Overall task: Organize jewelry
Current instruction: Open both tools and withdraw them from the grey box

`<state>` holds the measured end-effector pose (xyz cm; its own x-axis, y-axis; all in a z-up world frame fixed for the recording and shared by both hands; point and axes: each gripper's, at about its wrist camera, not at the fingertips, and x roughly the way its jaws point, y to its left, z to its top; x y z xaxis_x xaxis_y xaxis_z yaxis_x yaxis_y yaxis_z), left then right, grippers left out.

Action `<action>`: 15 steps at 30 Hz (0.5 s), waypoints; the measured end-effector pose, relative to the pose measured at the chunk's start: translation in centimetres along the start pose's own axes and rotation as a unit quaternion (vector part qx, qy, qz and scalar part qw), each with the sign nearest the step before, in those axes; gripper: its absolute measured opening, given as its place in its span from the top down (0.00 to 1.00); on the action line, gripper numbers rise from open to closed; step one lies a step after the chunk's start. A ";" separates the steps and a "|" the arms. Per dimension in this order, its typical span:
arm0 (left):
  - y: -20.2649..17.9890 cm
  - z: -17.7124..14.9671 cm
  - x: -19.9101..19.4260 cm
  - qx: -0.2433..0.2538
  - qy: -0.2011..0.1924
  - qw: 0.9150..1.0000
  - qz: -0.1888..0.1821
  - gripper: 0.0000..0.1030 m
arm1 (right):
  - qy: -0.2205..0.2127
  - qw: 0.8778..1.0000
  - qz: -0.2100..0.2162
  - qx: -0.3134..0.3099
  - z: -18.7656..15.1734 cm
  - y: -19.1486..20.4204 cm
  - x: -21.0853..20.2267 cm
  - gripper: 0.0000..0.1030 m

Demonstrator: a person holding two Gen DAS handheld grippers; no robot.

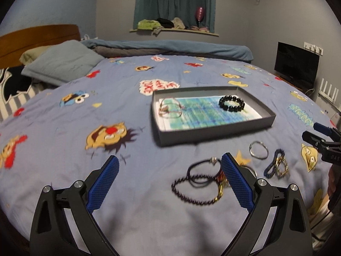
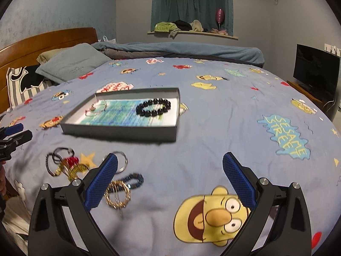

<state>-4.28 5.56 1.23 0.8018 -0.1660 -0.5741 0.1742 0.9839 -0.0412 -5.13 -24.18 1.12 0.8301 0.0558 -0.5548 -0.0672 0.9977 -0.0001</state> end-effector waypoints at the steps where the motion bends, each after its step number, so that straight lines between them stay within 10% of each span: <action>1: -0.1 -0.4 0.0 -0.004 -0.002 1.000 -0.004 0.07 | 0.002 1.000 0.000 0.002 -0.4 0.0 0.1 0.05; 15: -3.4 -3.4 2.6 0.029 0.005 1.000 -0.011 0.07 | 0.014 0.999 0.018 -0.026 -5.1 3.0 1.3 0.05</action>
<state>-4.76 1.97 -2.93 0.7913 -0.1873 -0.5820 0.2251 0.9743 -0.0074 -7.09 -21.34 -3.80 0.8106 0.0904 -0.5785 -0.1267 0.9917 -0.0226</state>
